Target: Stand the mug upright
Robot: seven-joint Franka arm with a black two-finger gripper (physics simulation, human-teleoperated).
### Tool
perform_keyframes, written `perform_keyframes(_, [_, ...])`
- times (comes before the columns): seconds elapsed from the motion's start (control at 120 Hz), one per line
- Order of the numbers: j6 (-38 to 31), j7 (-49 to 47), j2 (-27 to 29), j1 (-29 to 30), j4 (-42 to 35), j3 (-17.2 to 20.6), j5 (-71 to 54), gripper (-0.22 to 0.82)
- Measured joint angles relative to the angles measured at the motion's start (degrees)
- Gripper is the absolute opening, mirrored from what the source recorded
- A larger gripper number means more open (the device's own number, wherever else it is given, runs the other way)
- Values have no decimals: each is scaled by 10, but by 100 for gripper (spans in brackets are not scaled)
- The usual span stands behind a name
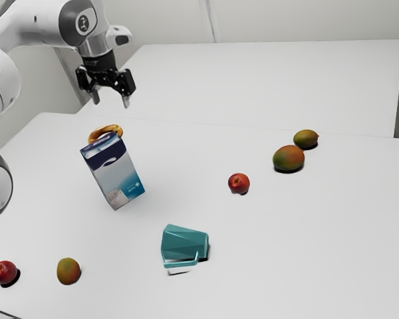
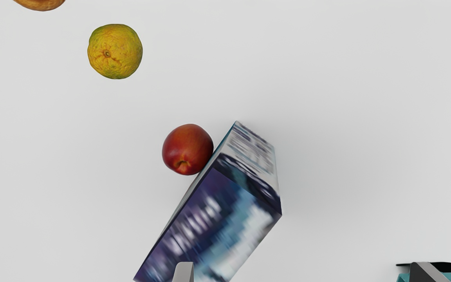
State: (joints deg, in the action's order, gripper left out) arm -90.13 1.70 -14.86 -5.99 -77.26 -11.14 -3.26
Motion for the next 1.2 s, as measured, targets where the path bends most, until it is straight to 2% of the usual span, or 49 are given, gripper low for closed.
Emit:
perform_keyframes(0.142, [-15, 1, 2, -6, -4, -3, 2, 60])
perform_keyframes(0.233, [-39, 1, 37, -12, -32, -2, 13, 60])
perform_keyframes(0.45, [-71, -12, 212, -42, -256, 0, 26, 60])
perform_keyframes(0.583, [-78, -39, 279, -56, -360, 1, 29, 60])
perform_keyframes(0.842, [-115, -93, 310, -68, -479, 8, 64, 60])
perform_keyframes(1.017, [-208, -104, 315, -63, -591, 7, 147, 60])
perform_keyframes(1.2, [-303, -68, 314, -60, -650, 2, 249, 60])
